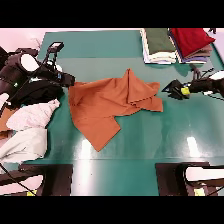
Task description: Fold the shirts.
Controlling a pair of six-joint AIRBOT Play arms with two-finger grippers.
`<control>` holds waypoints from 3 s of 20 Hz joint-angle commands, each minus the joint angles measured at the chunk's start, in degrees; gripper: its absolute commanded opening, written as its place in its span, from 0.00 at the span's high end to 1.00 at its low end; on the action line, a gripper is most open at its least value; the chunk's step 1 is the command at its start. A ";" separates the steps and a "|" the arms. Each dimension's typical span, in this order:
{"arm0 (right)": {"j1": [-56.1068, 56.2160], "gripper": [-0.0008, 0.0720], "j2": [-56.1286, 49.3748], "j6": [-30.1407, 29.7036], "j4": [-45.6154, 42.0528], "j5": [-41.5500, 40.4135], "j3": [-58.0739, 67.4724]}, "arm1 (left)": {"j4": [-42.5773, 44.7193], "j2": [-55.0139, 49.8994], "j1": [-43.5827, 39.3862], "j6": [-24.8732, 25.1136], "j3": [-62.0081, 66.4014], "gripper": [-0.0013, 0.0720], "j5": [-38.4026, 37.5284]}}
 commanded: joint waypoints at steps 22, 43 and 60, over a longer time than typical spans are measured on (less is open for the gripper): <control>1.99 0.96 23.21 -7.82 3.63 10.97 41.79 | 5.35 27.08 -0.02 -1.79 32.28 0.95 1.51; 3.52 0.97 19.28 1.97 -18.82 19.69 24.37 | 3.96 3.06 -0.02 -1.84 25.29 0.95 -15.63; 0.07 0.97 37.27 2.93 -28.00 2.19 10.32 | 14.64 9.90 -0.02 -7.45 22.86 0.95 -8.85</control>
